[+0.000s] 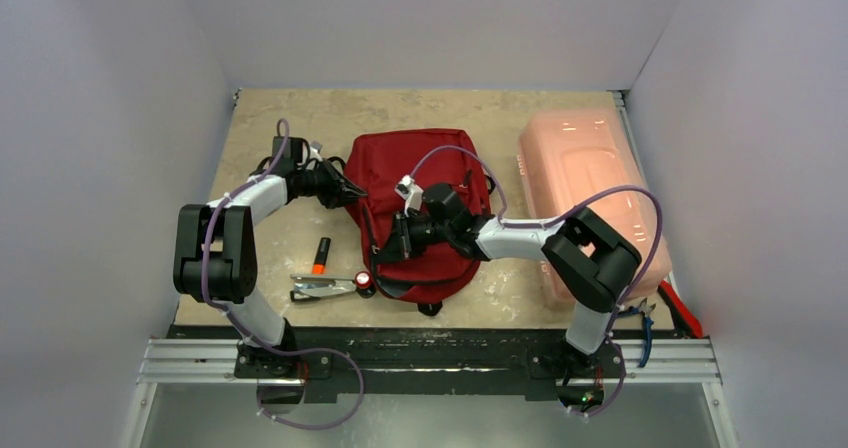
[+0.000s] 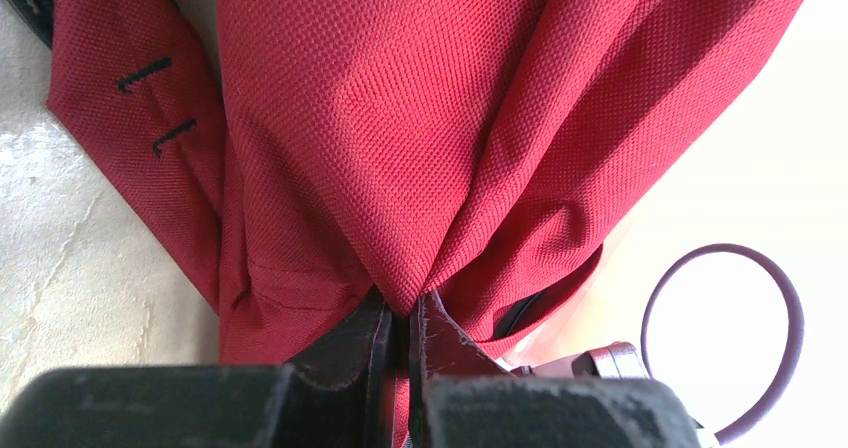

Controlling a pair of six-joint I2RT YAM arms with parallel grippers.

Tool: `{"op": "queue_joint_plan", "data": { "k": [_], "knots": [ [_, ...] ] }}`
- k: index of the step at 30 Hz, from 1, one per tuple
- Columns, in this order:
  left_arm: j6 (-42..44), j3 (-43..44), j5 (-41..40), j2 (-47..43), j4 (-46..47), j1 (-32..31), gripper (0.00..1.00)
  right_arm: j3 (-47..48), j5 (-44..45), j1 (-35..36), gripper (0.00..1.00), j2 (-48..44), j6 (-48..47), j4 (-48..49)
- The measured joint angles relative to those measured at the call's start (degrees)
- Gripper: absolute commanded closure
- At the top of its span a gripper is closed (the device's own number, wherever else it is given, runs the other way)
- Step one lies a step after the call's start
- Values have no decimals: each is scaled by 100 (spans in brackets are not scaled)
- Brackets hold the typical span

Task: Pack the student bag
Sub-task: Zip the student bag at the center of the board.

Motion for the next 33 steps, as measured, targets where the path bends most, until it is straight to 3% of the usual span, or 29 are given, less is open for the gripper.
{"op": "queue_joint_plan", "data": {
  "k": [6, 9, 13, 20, 23, 29, 33],
  "knots": [
    [-4, -2, 24, 0, 20, 0, 100, -2, 188, 0, 84, -249, -114, -326],
    [-9, -2, 37, 0, 39, 0, 100, 0, 273, 0, 75, -433, -179, -446],
    [-9, -2, 42, 0, 52, 0, 100, 0, 286, 0, 75, -472, -234, -511],
    [-11, -28, 42, 0, 70, 0, 100, 0, 289, 0, 80, -472, -256, -608],
    [-15, -37, 42, 0, 83, 0, 100, 0, 293, 0, 100, -472, -278, -673],
    [-42, -55, 42, 0, 107, 0, 100, 4, 450, 90, 100, -538, -317, -918],
    [-35, -55, 59, 15, 103, 7, 100, 205, 1008, 540, 100, -704, -343, -1381]
  ]
}}
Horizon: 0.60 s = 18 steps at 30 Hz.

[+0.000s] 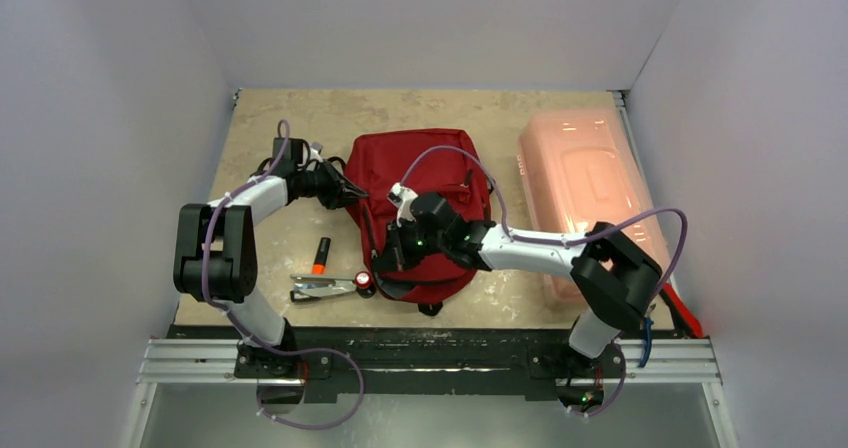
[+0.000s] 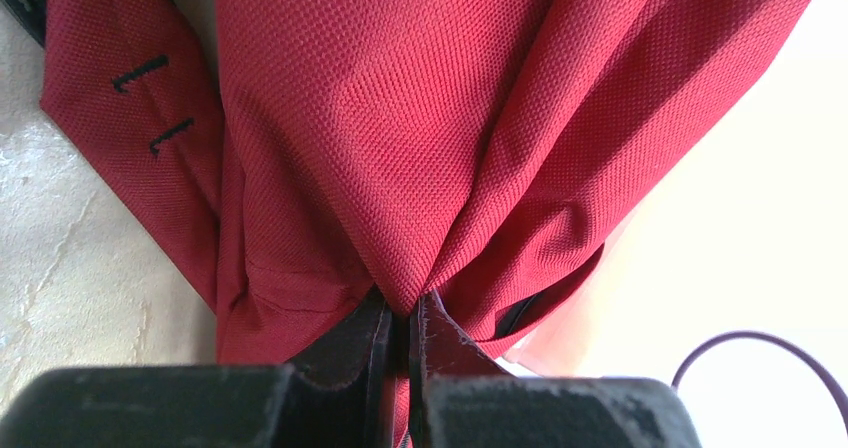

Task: Pack the student bag
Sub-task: Zip the student bag at the center of the board.

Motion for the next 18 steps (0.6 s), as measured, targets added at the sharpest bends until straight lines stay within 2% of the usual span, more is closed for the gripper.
{"op": "queue_joint_plan", "data": {
  "k": [4, 10, 11, 12, 15, 18],
  "knots": [
    [7, 0, 26, 13, -24, 33, 100, -136, 586, 575, 100, -424, 168, -103],
    [74, 13, 37, 15, -90, 63, 100, -1217, 1276, 944, 100, -1309, 695, -155],
    [98, 28, 35, 15, -109, 66, 98, -1377, 1370, 960, 100, -1410, 778, -181],
    [125, 48, 35, 15, -140, 68, 90, -1497, 1471, 975, 100, -1502, 855, -251],
    [258, 101, 28, 15, -216, 68, 57, -1611, 1799, 1036, 100, -1794, 975, -588],
    [313, 90, -15, -44, -243, 92, 42, -1613, 2111, 1075, 100, -2258, 988, -844]
  ]
}}
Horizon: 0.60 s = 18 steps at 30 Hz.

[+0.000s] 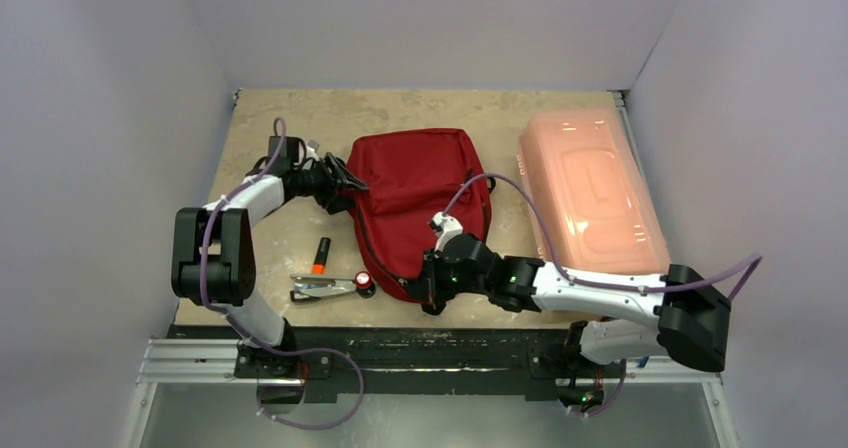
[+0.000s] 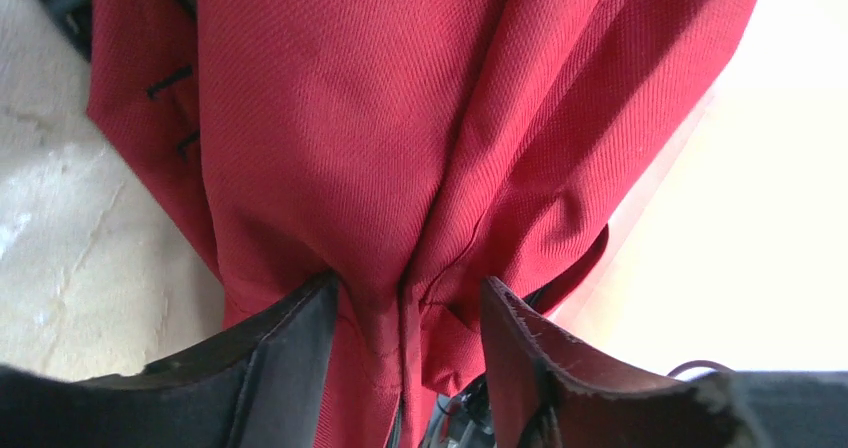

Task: Pack the student bag
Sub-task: Zip the student bag at the center of the board.

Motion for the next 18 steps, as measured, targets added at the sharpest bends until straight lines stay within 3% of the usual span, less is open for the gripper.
{"op": "queue_joint_plan", "data": {
  "k": [3, 9, 13, 18],
  "knots": [
    [42, -92, -125, -372, -249, 20, 40, 129, 168, 0, 100, -199, -68, -146],
    [214, -122, -627, -1985, -1753, -96, 40, 697, 282, 0, 100, -127, -310, -286],
    [44, -208, -1073, -3018, -2636, -765, 42, 992, 328, -2, 100, 15, -487, -428],
    [-767, -796, -1445, -3954, -3265, -1683, 42, 1036, 334, 0, 100, 111, -608, -527]
  ]
}}
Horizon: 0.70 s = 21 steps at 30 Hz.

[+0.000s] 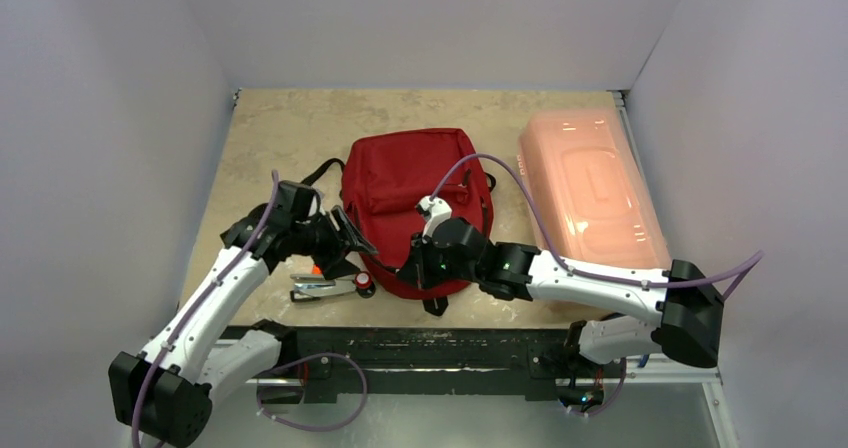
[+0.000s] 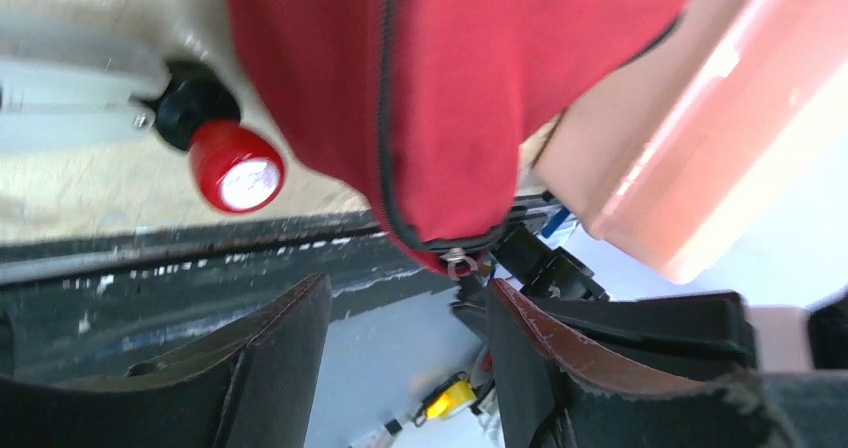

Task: Pack the student bag
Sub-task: Zip the student bag at the center of the board.

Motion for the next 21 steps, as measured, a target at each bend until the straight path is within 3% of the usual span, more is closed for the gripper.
{"op": "queue_joint_plan", "data": {
  "k": [4, 9, 12, 20, 21],
  "knots": [
    [-675, -391, -247, -76, -140, -339, 40, 0, 4, 0, 100, -9, -44, -9],
    [-1126, -431, -232, 579, 365, -446, 40, -31, 24, 0, 100, -61, -59, 15],
    [-1231, -426, -223, 1049, 715, -527, 52, -55, 46, 0, 100, -61, -52, 20],
    [-1233, -413, -365, 1456, 1084, -549, 99, -175, 638, 0, 100, -352, 205, -393],
    [-1215, -398, -367, 1456, 1097, -544, 100, -236, 737, 0, 100, -481, 269, -481]
  ]
}}
